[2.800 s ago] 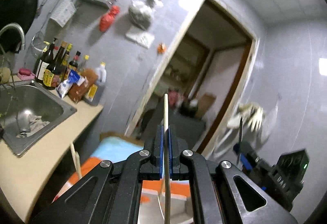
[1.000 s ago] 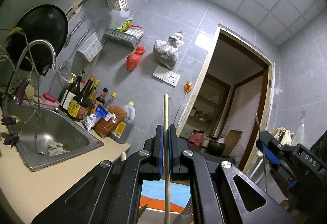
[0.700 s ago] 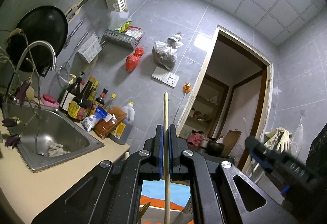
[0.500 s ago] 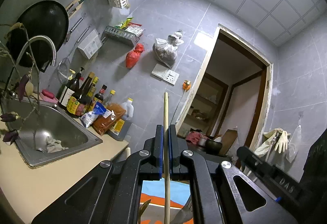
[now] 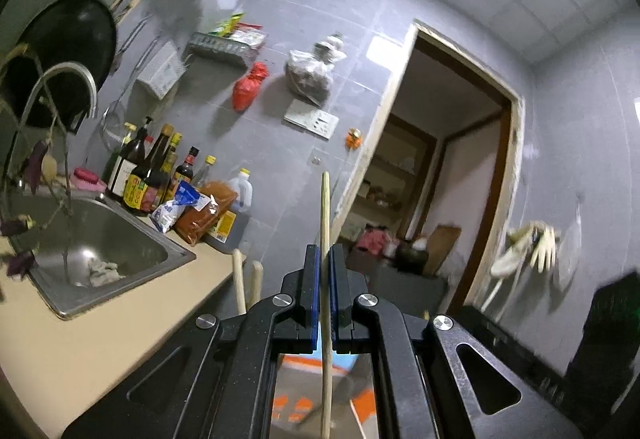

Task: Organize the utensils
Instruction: 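Open both grippers to drop the chopstick and knife into the caddy, then close the right gripper on the silver spoon lying on the cloth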

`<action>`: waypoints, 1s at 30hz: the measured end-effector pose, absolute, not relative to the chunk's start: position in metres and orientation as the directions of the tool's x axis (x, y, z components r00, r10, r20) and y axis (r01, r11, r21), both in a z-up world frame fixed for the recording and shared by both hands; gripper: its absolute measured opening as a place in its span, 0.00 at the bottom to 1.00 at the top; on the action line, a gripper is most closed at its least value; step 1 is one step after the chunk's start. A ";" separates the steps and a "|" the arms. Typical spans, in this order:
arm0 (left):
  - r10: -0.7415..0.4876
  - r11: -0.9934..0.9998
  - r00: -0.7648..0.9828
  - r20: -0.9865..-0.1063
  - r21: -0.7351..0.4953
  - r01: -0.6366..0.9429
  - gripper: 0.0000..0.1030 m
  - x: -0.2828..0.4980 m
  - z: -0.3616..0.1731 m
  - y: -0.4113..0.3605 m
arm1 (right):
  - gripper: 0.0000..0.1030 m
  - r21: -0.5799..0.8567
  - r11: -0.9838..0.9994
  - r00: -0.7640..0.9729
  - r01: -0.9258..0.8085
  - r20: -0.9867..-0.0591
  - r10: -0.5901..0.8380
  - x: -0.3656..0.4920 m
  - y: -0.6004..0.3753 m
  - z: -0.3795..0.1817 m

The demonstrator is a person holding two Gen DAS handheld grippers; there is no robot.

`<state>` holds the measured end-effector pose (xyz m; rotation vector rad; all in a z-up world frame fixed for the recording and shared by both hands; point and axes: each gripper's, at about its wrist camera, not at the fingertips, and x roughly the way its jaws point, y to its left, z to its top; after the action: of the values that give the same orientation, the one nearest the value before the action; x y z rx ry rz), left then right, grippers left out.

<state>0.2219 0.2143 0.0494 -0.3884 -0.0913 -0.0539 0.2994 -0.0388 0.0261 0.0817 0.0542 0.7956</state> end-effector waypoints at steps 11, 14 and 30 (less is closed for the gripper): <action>-0.130 0.944 0.991 0.037 -0.300 0.135 0.04 0.215 0.034 0.193 | 0.28 0.096 0.654 0.651 -0.751 -0.057 0.757 0.297 -0.066 0.032; -0.139 0.941 0.990 0.025 -0.309 0.140 0.15 0.216 0.034 0.195 | 0.32 0.095 0.658 0.654 -0.747 -0.074 0.753 0.302 -0.080 0.035; -0.173 0.945 0.985 0.012 -0.281 0.169 0.58 0.217 0.033 0.191 | 0.51 0.139 0.683 0.637 -0.717 -0.265 0.724 0.383 -0.142 0.006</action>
<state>0.2168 0.1911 0.0334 -0.2850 0.0124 -0.1742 0.3833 -0.1425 0.0059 0.0218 0.3120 0.8225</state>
